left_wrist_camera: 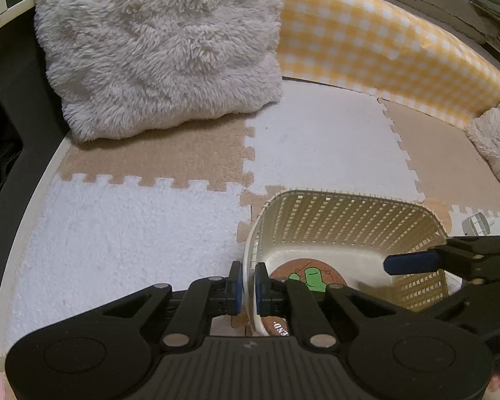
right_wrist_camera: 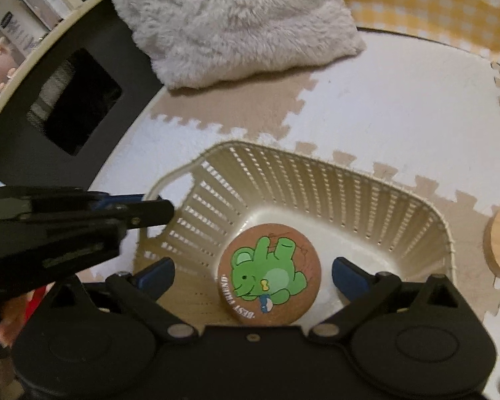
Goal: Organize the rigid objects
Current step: 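Move the right gripper to the clear plastic box and grasp it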
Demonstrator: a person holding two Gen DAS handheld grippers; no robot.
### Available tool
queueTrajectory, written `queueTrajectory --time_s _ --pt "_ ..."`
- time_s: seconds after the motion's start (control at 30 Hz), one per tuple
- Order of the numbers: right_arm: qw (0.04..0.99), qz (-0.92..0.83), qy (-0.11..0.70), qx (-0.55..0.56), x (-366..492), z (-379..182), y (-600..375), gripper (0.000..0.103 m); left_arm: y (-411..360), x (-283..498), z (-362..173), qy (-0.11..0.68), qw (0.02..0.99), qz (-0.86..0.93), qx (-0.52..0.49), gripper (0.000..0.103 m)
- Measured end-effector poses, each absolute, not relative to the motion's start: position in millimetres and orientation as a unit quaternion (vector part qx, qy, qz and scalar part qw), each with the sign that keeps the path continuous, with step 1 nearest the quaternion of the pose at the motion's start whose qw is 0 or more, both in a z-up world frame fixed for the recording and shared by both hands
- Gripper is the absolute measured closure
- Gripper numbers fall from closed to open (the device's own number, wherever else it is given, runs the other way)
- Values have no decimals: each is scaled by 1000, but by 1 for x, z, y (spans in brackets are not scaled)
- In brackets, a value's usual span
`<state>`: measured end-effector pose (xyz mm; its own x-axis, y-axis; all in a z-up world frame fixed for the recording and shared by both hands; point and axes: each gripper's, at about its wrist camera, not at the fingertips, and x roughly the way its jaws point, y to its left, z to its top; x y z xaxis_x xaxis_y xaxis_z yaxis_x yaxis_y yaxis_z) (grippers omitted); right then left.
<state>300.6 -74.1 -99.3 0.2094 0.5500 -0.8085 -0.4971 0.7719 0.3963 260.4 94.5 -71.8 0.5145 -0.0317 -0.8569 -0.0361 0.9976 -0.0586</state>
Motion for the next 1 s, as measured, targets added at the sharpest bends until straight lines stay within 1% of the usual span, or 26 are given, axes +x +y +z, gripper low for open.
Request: queueTrajectory --time_s 0.2,0.37,0.63,0.77,0.9,1.0 --pt "794 346 500 2 286 -71 -85 2 95 261 -72 493 869 1 -35 95" --pt "811 348 469 24 280 -46 -104 2 95 261 -72 493 869 1 -36 95" --pt "865 316 387 53 276 0 -145 2 95 261 -72 493 869 1 -38 95" --pt "891 281 349 74 281 7 -172 2 95 261 -72 494 869 1 -38 95" --pt "922 221 312 67 288 2 -194 1 96 261 -72 494 869 1 -38 95" --pt "933 173 309 67 299 -12 -210 1 96 261 -72 494 869 1 -38 95"
